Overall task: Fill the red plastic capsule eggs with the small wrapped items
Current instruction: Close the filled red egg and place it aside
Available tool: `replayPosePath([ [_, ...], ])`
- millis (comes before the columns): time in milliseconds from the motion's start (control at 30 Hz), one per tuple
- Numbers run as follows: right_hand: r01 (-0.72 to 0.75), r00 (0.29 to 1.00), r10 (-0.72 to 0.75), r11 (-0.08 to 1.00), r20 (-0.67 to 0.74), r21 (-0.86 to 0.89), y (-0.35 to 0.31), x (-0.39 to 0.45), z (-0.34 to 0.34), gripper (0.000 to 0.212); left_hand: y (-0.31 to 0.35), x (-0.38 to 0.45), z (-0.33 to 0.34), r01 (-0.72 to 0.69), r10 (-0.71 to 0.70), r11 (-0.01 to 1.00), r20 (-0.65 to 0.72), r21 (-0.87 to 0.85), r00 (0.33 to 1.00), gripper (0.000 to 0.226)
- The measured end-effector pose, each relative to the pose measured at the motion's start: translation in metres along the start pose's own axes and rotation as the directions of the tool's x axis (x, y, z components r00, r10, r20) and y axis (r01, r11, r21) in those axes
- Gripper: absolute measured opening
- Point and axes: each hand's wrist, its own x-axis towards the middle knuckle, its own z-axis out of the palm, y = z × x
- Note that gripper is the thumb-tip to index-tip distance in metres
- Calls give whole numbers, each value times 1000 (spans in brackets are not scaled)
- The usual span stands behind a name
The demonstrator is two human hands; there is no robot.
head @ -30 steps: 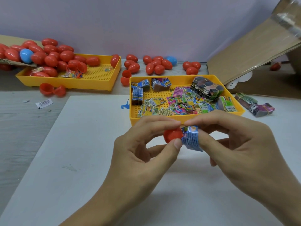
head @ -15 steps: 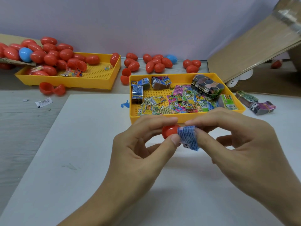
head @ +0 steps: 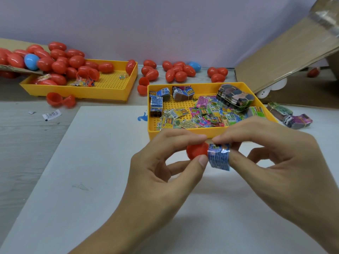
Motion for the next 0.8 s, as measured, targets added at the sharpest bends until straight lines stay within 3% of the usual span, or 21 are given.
replayPosePath([
  [33,-54,994,56,998,-93,26,2,-26,-13,30,0,0,0,8,-8,1000,-3,-7,1000,25],
  [67,-200,969,201,979,-141,23,18,-46,-22,29,-1,0,-2,26,-26,1000,-1,-12,1000,25],
  [167,-249,959,249,968,-137,20,21,-55,-27,26,-3,0,-2,37,-36,999,-11,35,999,27],
  [467,-184,974,177,982,-139,-35,24,-50,-23,26,-2,0,0,28,-24,998,-64,50,998,29],
  [633,-269,952,274,962,-139,51,21,-50,-23,25,0,2,-1,-28,35,997,-109,71,993,29],
  [800,-300,942,292,954,-164,-21,22,-50,-20,19,2,-1,1,-87,97,989,-78,118,992,32],
])
